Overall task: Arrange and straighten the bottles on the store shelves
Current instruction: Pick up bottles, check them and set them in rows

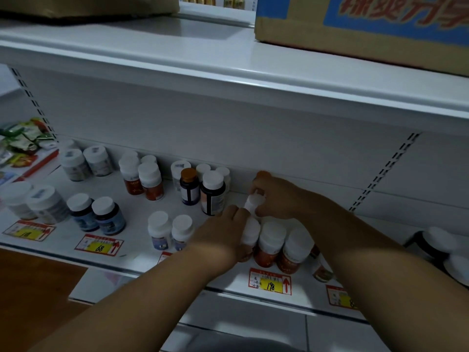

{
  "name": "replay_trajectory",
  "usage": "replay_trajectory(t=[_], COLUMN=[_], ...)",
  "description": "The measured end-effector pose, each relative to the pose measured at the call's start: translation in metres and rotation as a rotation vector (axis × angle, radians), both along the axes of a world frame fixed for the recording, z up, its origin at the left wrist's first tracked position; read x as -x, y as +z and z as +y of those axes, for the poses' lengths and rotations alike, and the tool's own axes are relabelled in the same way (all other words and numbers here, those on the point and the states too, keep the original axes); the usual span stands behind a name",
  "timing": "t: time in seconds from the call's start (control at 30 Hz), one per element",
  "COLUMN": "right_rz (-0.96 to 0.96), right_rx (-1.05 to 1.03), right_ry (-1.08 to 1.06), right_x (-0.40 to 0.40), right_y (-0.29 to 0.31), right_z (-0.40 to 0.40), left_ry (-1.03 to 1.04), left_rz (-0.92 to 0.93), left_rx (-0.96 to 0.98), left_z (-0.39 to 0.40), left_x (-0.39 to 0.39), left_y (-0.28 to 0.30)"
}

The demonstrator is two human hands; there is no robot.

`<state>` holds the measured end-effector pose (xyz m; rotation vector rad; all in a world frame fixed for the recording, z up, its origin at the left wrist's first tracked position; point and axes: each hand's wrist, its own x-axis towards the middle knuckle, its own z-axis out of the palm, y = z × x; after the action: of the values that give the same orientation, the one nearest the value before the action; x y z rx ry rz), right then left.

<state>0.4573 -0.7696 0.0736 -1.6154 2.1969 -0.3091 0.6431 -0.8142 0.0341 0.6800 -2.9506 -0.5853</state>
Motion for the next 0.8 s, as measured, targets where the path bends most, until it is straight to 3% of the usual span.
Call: replay_trajectory(t=[0.17, 0.33, 0.53, 0.63, 0.7, 0.8], right_rz=[-0.077, -0.181, -0.142, -0.211, -0.065, 0.104], right_rx=[-0.14, -0.097, -0.19, -0.008, 0.148, 0.134], right_ry=[0.051, 0.023, 0.112, -0.041, -0.2, -0.22], right_x=[0.0, -0.004, 0.0, 0.011, 0.027, 0.042], right_y=[0.004, 0.001, 0.007, 0.01, 0.005, -0.012], right_z=[0.0, 0.003, 0.001, -0.009, -0.02, -0.032], left_ry=[-0.001, 0.018, 0.021, 0.03, 0.043, 0.064], left_rz=[0.036, 0.056, 0.108, 0.134, 0.15, 0.202], left_rx=[-0.002, -0.028, -0.04, -0.034, -0.023, -0.029], left_z=[-0.002, -0.002, -0.004, -0.005, -0.006, -0.007], left_x=[-0.002, 0.0, 0.0, 0.0, 0.0, 0.001], left_y=[0.0, -0.001, -0.005, -0.006, -0.004, 0.001])
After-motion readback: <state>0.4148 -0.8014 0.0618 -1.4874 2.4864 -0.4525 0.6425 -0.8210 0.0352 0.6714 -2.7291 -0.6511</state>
